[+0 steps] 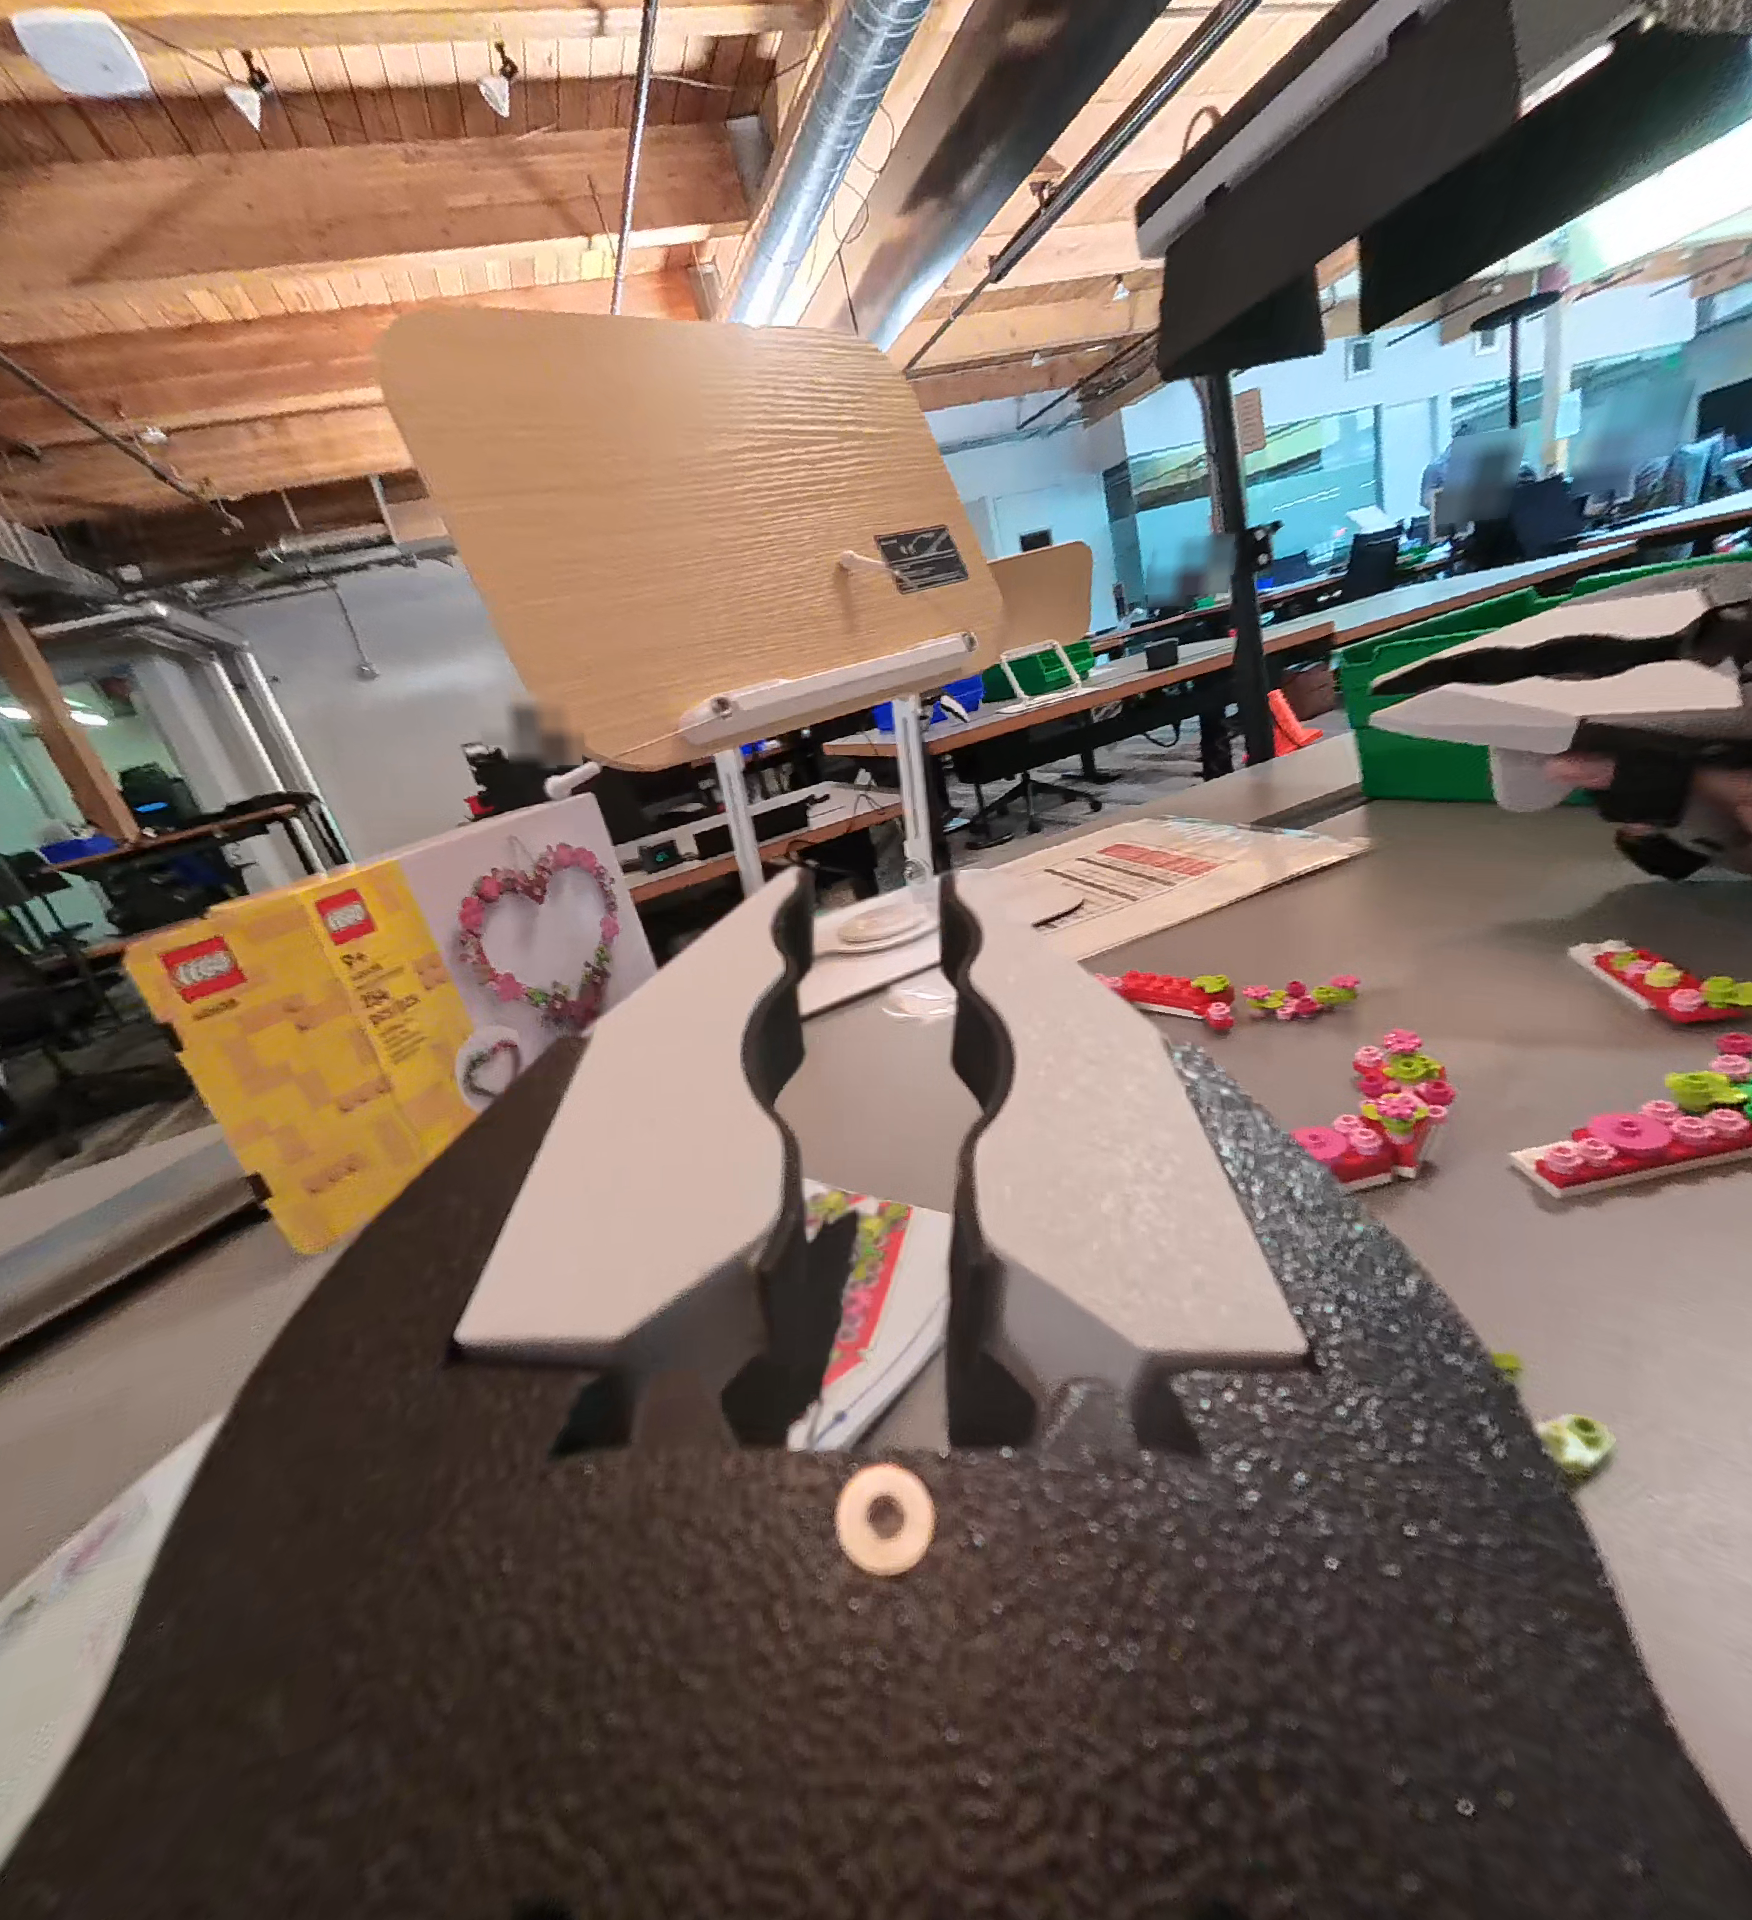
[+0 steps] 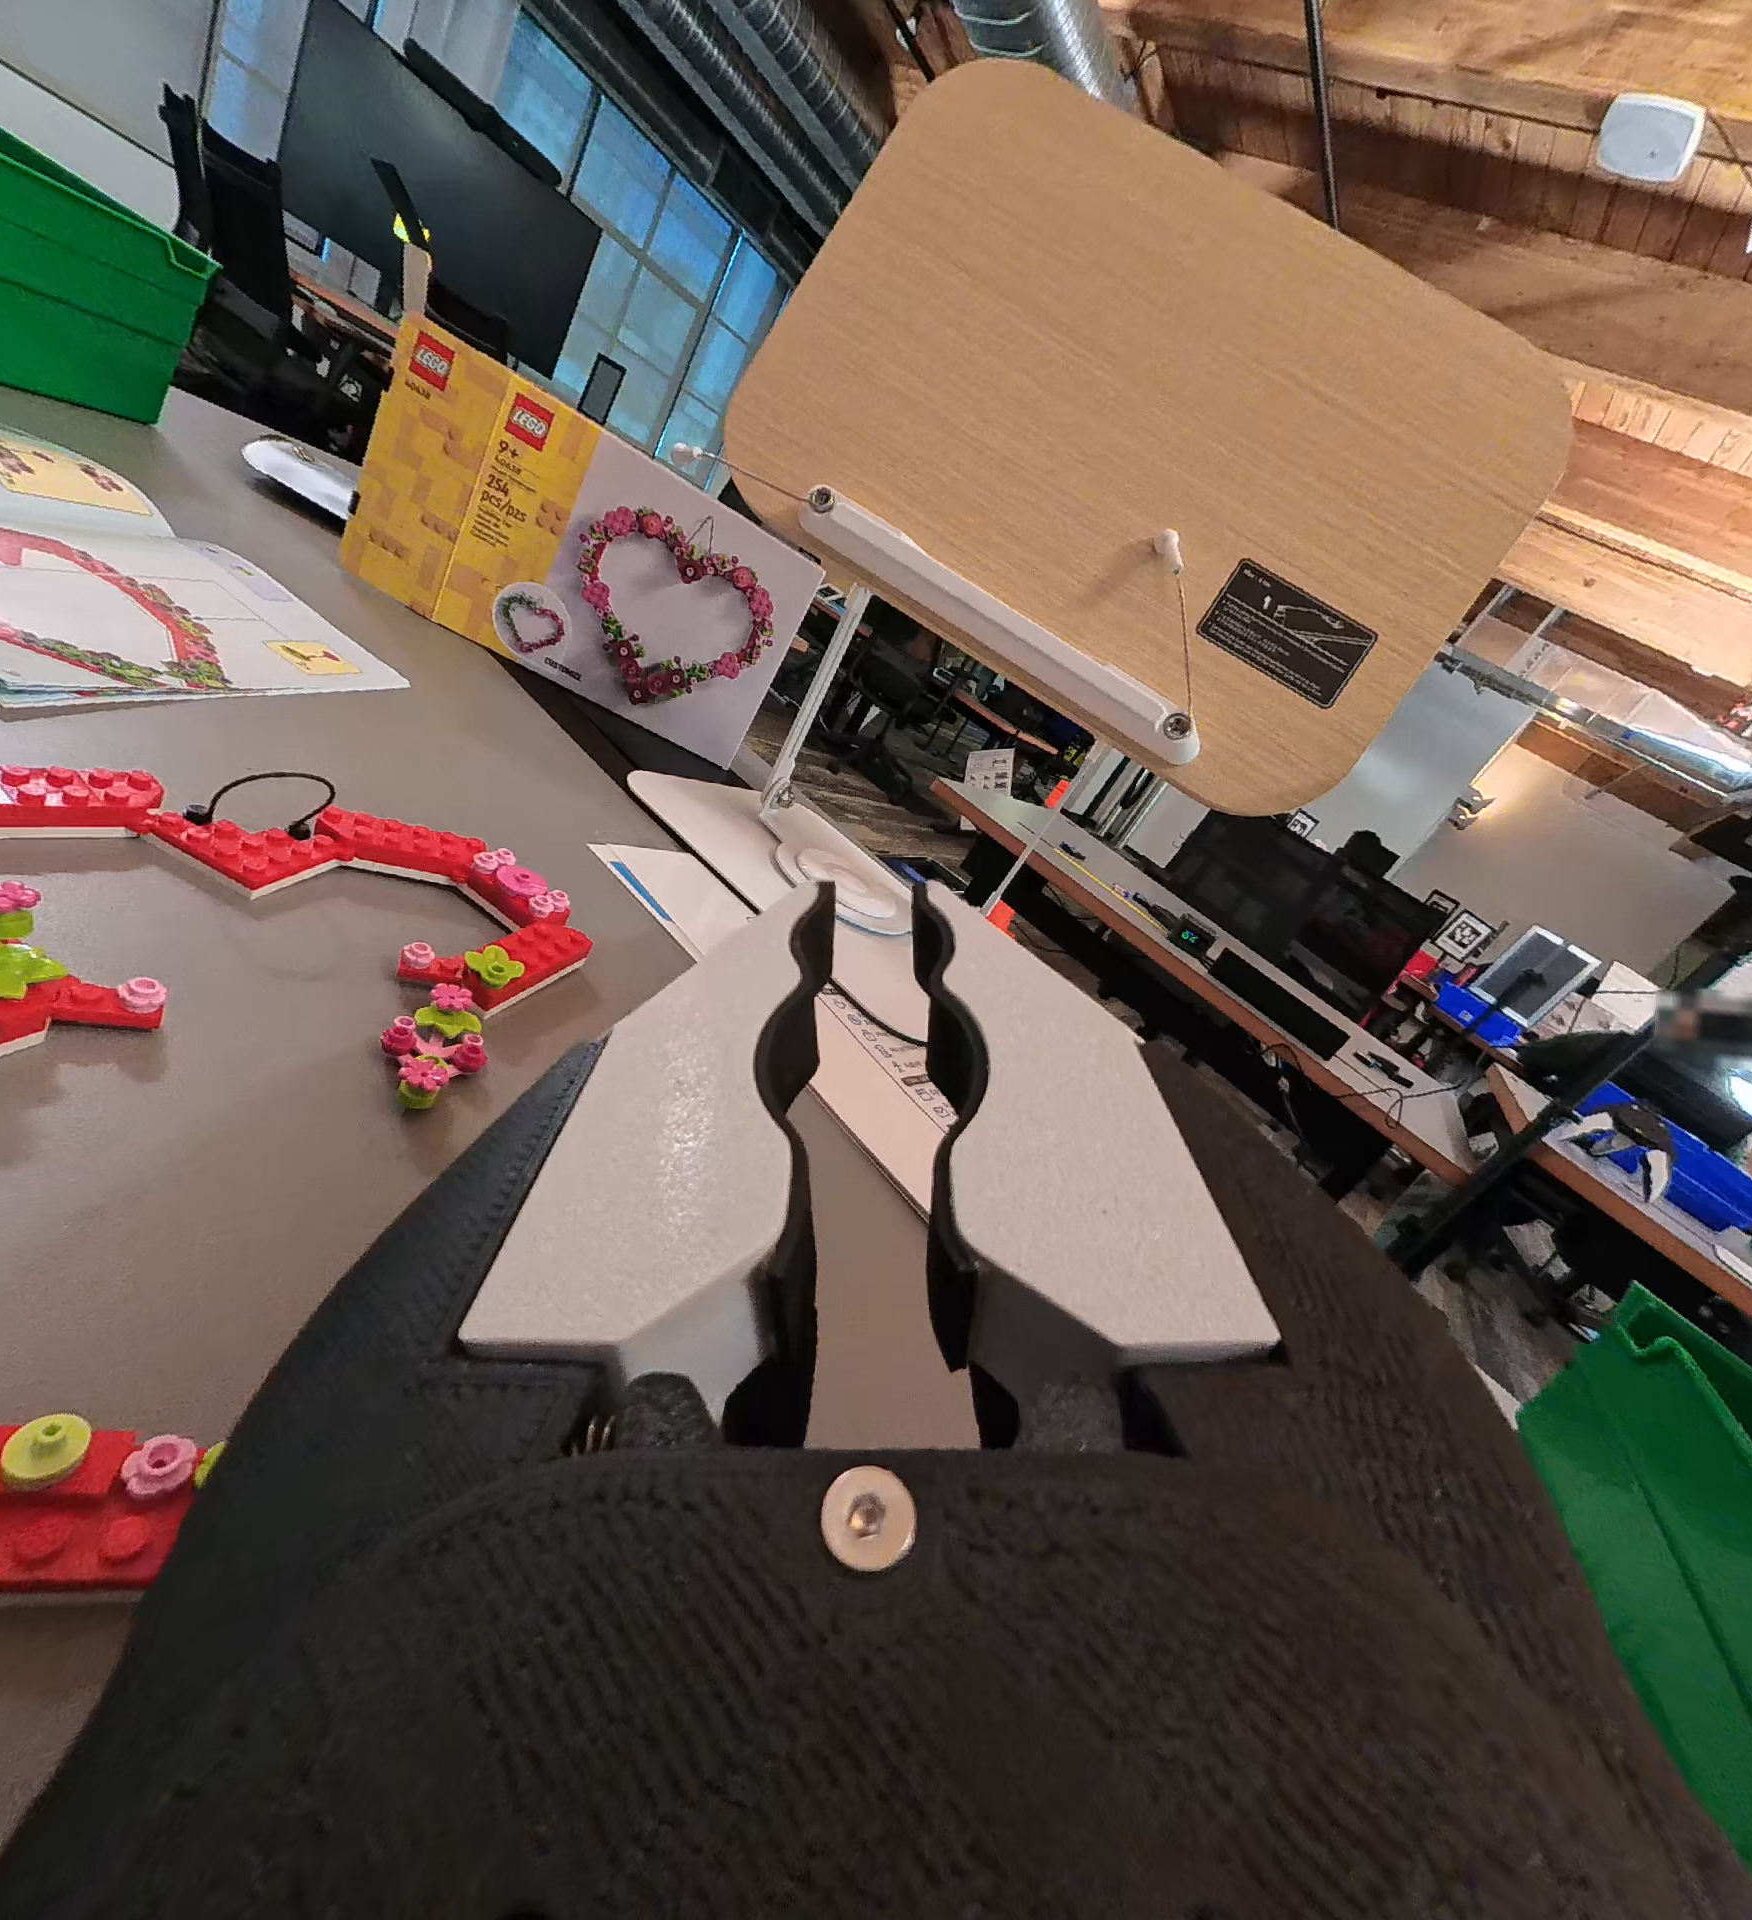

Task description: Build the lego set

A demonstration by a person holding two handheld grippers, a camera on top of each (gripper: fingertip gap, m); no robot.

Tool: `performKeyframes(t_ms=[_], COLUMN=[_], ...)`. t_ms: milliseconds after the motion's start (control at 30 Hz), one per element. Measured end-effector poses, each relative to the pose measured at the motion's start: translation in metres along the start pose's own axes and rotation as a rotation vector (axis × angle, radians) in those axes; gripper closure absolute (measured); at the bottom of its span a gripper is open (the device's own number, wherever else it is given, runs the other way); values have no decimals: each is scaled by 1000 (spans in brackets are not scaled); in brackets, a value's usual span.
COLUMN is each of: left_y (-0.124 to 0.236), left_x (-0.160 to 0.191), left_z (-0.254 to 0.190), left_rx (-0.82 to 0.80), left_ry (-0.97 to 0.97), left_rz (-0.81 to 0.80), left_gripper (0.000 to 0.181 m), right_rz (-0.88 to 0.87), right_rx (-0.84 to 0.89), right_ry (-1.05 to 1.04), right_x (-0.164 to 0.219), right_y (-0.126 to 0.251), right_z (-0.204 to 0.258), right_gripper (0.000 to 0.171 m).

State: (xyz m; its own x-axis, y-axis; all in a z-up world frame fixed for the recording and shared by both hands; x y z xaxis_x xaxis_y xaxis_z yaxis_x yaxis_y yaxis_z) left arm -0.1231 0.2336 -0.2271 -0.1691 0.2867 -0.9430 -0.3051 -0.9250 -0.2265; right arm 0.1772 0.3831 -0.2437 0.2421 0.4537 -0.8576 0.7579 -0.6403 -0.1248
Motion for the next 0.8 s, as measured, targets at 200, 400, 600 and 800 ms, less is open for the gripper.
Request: performKeyframes(t_ms=[200,400,600,800], left_y=[-1,-1,0,2], left_x=[5,5,5,4], left_z=[-5,-6,-5,1], left_rx=[74,69,60,28], left_ry=[96,77,77,68], left_rz=[17,9,7,3], left_gripper=[174,175,177,180], right_rz=[3,5,3,8], right_rx=[-3,-1,4,-1], right_ry=[11,8,-2,15], right_x=[0,1,2,2], right_y=[-1,-1,-1,-1], right_z=[1,0,-1,0], right_gripper=[158,159,159,159])
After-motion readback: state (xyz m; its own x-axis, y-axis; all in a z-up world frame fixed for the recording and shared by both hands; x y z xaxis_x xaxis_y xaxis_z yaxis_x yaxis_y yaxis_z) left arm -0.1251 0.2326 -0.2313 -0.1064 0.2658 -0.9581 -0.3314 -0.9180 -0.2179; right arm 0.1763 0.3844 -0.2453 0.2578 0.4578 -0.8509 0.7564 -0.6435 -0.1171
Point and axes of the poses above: each gripper's, where its closed fingertips meet, y back along the fingers, x out of its underside, z = x × y across the jaws, the point moved 6 cm from there along y, back along the fingers
